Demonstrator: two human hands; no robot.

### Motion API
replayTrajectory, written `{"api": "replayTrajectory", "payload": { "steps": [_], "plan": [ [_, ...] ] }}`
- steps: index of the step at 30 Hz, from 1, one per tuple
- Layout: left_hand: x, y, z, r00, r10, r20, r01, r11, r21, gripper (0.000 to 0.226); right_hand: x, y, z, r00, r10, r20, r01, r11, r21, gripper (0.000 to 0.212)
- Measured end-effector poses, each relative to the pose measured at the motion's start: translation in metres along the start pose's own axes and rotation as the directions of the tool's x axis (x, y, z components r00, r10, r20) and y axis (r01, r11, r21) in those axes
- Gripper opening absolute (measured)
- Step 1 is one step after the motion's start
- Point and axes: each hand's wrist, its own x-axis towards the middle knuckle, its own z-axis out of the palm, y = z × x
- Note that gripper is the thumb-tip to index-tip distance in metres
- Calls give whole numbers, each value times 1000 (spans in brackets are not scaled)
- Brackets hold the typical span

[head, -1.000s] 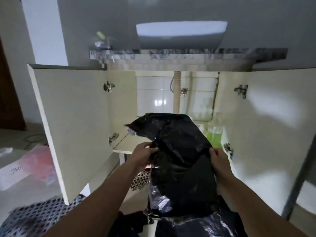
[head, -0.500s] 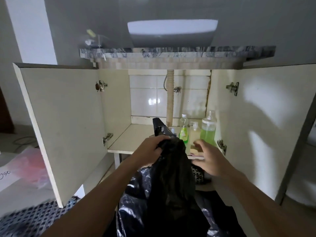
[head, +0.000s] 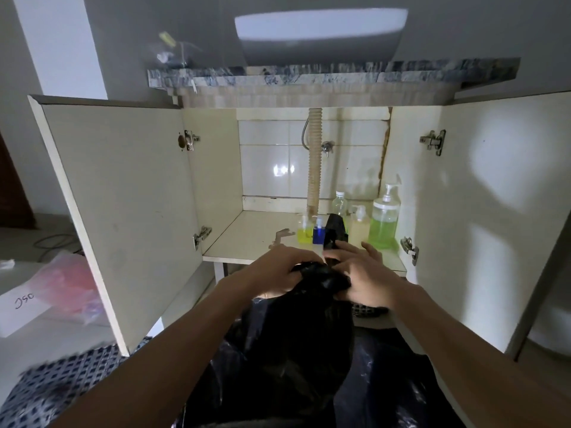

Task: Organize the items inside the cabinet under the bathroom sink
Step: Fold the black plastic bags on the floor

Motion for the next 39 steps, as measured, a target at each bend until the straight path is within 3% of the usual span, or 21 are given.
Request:
{"api": "replayTrajectory", "payload": {
  "steps": [2,4,6,8,11,13,17,20,24,30,34,37,39],
  "plan": [
    [0,1,-2,998,-62,3,62,998,-19,35,0,0,2,999,29,-18,-30,999,-42,30],
    [-2,1,-5,985,-166,38,167,986,-8,58,0,0,2,993,92,-77,-96,994,-53,23],
    [-5,-1,-7,962,-260,88,248,960,131,72,1,0,-3,972,171,-160,-180,982,-48,14],
    [-6,-7,-6,924,-349,156,301,916,266,67,0,2,-9,947,268,-176,-282,958,-60,5],
    [-5,-17,3,843,-464,272,356,860,365,56,-6,8,-18,915,396,-78,-403,908,-114,8],
    [0,-21,10,826,-500,261,353,819,452,45,-8,13,-18,888,460,-14,-454,870,-192,8],
    [29,-27,26,858,-492,146,352,771,530,36,-6,34,-4,840,542,28,-519,817,-253,2],
    [56,-29,35,900,-436,10,344,724,598,35,-13,49,11,794,603,-78,-607,777,-165,17],
    [75,-20,29,943,-266,-199,329,675,660,28,-19,59,13,750,636,-183,-659,744,-114,23],
    [60,-16,15,946,-136,-295,300,718,628,18,-32,57,-13,724,589,-359,-659,745,-107,19],
    [38,-16,43,962,-236,-138,271,766,583,26,-52,51,-21,757,537,-372,-624,763,-168,18],
    [27,-17,72,966,-247,77,155,791,592,32,-72,46,-4,806,580,-114,-584,752,-305,20],
    [22,-17,93,938,-248,241,52,791,609,33,-85,43,15,793,605,66,-549,759,-350,21]
  ]
}}
